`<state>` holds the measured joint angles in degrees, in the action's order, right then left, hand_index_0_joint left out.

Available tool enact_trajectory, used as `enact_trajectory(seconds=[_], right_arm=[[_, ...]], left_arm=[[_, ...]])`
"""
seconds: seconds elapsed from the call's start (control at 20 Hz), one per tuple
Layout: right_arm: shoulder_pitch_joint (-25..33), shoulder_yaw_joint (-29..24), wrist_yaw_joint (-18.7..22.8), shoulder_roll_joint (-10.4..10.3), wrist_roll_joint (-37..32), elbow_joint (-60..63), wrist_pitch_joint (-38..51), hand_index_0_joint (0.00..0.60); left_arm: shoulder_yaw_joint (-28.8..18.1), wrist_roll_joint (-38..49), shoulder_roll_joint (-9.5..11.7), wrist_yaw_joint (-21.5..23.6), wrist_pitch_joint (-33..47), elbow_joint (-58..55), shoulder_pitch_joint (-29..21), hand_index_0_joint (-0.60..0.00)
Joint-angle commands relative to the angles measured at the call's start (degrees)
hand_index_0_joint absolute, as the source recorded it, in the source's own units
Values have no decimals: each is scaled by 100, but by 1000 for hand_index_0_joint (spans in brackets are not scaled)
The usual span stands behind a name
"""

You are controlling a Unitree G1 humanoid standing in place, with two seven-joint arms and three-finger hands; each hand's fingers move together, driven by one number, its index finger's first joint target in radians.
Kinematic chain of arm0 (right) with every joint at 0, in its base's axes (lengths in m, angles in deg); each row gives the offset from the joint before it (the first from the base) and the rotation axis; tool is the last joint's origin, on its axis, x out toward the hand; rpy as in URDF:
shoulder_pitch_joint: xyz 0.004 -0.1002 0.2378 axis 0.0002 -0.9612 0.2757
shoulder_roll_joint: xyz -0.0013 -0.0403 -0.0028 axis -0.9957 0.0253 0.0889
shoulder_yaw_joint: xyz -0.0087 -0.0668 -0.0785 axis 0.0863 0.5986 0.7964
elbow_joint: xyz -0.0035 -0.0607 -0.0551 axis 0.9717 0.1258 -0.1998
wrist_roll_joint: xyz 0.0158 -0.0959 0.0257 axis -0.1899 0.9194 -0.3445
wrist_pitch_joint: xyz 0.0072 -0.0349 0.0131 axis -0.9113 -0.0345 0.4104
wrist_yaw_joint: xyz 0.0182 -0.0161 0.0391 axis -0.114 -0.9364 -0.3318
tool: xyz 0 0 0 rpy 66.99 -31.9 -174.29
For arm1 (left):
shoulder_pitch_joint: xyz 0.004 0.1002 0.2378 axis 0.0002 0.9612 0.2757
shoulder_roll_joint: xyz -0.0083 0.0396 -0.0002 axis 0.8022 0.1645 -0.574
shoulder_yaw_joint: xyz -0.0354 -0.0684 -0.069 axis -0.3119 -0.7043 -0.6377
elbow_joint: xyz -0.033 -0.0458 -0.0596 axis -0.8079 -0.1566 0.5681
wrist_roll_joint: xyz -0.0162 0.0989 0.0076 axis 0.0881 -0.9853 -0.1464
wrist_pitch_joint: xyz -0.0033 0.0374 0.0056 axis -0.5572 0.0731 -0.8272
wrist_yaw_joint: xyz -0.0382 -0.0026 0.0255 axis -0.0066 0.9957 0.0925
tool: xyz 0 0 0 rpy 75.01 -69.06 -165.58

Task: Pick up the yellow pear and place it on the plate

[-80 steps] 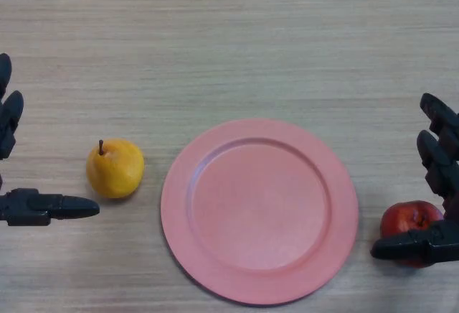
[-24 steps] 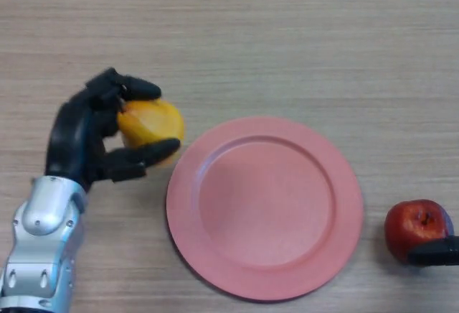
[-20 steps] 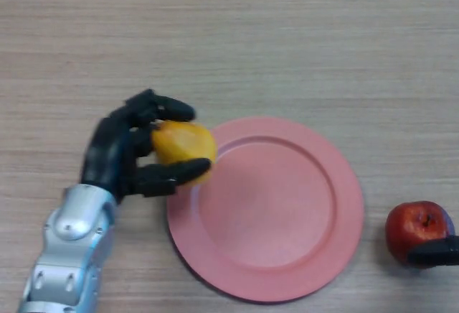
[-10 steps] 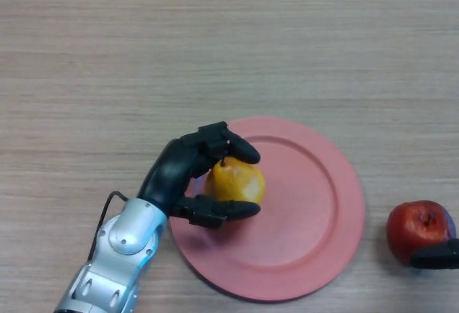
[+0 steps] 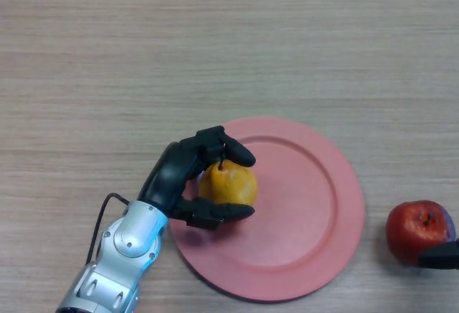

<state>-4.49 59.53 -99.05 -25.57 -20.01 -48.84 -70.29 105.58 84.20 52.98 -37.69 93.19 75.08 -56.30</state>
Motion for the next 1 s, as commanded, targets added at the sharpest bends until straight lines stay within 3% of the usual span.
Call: enact_trajectory(seconds=[0.05,0.1,0.35,0.55,0.65,1.0], right_arm=[[72,-355,-18,148,-120,-224,745,0],[68,-312,-2,127,-92,-207,764,0],[87,-189,80,131,-53,-194,772,0],[105,-29,134,134,-12,-155,806,0],[177,-17,163,173,-109,-185,674,0],[246,262,302,191,-189,-27,720,0]], left_arm=[[-231,-59,43,127,874,-356,-203,-149],[-325,-91,43,82,930,-447,-121,0],[-740,-23,43,-8,675,-1257,190,0],[-1382,-148,43,-41,640,-2099,411,0],[-1698,178,190,-297,454,-2610,601,0],[-2827,1623,824,-556,-122,-3502,1111,0]])
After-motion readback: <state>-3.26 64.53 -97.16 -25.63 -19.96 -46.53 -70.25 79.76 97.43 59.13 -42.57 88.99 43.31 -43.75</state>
